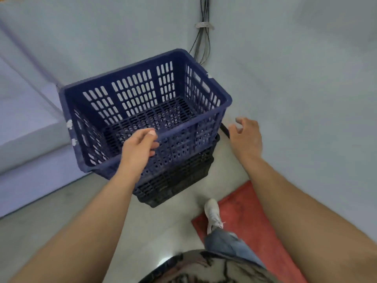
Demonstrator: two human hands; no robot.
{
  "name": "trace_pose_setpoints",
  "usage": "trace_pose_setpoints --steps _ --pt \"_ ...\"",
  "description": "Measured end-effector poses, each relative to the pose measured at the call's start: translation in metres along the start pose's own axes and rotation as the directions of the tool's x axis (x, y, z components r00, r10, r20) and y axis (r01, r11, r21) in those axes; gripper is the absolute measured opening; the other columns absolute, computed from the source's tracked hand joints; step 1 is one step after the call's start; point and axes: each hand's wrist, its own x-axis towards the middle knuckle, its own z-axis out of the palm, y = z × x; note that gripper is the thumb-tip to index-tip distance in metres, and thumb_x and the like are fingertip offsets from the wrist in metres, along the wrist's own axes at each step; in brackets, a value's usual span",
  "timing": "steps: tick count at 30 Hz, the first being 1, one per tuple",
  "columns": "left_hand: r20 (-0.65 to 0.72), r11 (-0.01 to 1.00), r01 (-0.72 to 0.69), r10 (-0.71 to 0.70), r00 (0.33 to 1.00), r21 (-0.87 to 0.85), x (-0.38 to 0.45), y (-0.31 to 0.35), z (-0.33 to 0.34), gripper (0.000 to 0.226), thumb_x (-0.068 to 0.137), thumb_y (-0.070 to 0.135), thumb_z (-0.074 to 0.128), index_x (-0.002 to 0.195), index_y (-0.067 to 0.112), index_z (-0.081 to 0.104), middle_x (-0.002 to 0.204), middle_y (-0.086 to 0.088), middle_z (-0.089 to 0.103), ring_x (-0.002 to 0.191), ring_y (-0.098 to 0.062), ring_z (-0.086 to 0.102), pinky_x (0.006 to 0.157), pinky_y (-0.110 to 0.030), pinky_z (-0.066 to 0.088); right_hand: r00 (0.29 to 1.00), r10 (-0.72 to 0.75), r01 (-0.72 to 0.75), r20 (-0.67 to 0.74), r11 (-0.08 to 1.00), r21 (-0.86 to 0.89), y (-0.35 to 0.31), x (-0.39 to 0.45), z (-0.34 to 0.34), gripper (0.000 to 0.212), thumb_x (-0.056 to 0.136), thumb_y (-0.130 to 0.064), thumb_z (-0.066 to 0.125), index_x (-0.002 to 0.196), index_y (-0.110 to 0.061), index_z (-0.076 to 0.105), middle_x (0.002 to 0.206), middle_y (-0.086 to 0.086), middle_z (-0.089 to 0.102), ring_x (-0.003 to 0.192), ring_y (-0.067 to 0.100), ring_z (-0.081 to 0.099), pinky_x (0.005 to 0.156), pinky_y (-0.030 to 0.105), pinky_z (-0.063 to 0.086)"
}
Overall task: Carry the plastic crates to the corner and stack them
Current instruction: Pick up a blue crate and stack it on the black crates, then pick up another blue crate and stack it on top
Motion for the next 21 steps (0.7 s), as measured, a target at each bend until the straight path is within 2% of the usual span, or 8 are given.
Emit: trace_pose_setpoints --steps 8,9,11,12,14,16,18,21 --pt "0.257 0.997 -0.003 -0.015 0.966 0.072 -0.057 -0.027 0.031 0.011 0.094 0.032 0.052 0.102 0.029 0.060 0.113 -0.001 0.064 0.095 -0.012 0.063 0.077 -0.028 0.050 0.954 0.256 -0.261 -0.155 0.965 -0.015 0.058 -0.110 -0.050 0.040 0.094 -0.039 0.046 0.125 -0.016 0.058 0.130 0.006 0.052 0.104 0.023 0.061 0.092 0.034 0.041" --pt "0.281 0.997 -0.014 -0.009 0.960 0.079 -0.064 -0.030 0.037 0.011 0.094 0.032 0.052 0.101 0.029 0.060 0.112 -0.001 0.064 0.094 -0.012 0.063 0.076 -0.027 0.050 0.944 0.279 -0.287 -0.173 0.958 -0.021 0.068 -0.120 -0.058 0.039 0.094 -0.041 0.044 0.120 -0.016 0.061 0.126 0.005 0.055 0.102 0.023 0.060 0.090 0.034 0.042" --pt "0.333 0.995 -0.029 -0.003 0.943 0.093 -0.080 -0.034 0.048 0.012 0.094 0.032 0.052 0.102 0.028 0.060 0.109 0.000 0.065 0.092 -0.011 0.064 0.076 -0.027 0.051 0.921 0.331 -0.342 -0.204 0.939 -0.024 0.089 -0.138 -0.073 0.039 0.095 -0.045 0.038 0.090 -0.017 0.065 0.107 0.006 0.059 0.091 0.026 0.059 0.078 0.033 0.043" --pt "0.362 0.995 -0.033 -0.004 0.932 0.097 -0.089 -0.036 0.053 0.013 0.094 0.030 0.052 0.102 0.026 0.061 0.106 0.000 0.065 0.092 -0.011 0.064 0.077 -0.028 0.052 0.908 0.358 -0.371 -0.217 0.929 -0.018 0.097 -0.146 -0.079 0.043 0.095 -0.046 0.035 0.074 -0.017 0.058 0.099 0.006 0.059 0.085 0.026 0.057 0.073 0.033 0.041" --pt "0.430 0.993 -0.039 -0.011 0.903 0.108 -0.106 -0.039 0.064 0.012 0.094 0.028 0.051 0.100 0.025 0.061 0.102 0.001 0.066 0.090 -0.012 0.064 0.082 -0.030 0.052 0.878 0.410 -0.420 -0.248 0.907 0.012 0.113 -0.163 -0.090 0.046 0.095 -0.046 0.031 0.065 -0.015 0.048 0.098 0.007 0.061 0.084 0.027 0.058 0.071 0.033 0.043" --pt "0.488 0.989 -0.055 -0.018 0.872 0.135 -0.125 -0.044 0.077 0.011 0.094 0.027 0.052 0.096 0.025 0.063 0.100 0.000 0.066 0.090 -0.013 0.064 0.085 -0.033 0.051 0.858 0.437 -0.443 -0.270 0.895 0.039 0.130 -0.185 -0.101 0.040 0.097 -0.039 0.034 0.078 -0.013 0.057 0.102 0.009 0.060 0.091 0.028 0.057 0.073 0.033 0.040" --pt "0.537 0.983 -0.076 -0.026 0.843 0.168 -0.146 -0.052 0.093 0.010 0.093 0.027 0.053 0.092 0.027 0.063 0.100 -0.002 0.066 0.091 -0.015 0.064 0.085 -0.034 0.052 0.830 0.475 -0.475 -0.293 0.877 0.076 0.148 -0.214 -0.113 0.033 0.096 -0.035 0.041 0.106 -0.013 0.064 0.115 0.007 0.059 0.104 0.025 0.057 0.081 0.031 0.039" --pt "0.634 0.962 -0.128 -0.056 0.771 0.240 -0.186 -0.065 0.123 0.015 0.091 0.031 0.055 0.084 0.024 0.066 0.097 -0.003 0.066 0.097 -0.018 0.064 0.085 -0.035 0.052 0.747 0.555 -0.543 -0.366 0.827 0.144 0.181 -0.268 -0.140 0.035 0.094 -0.037 0.044 0.116 -0.016 0.062 0.122 0.005 0.059 0.111 0.021 0.055 0.090 0.033 0.039"
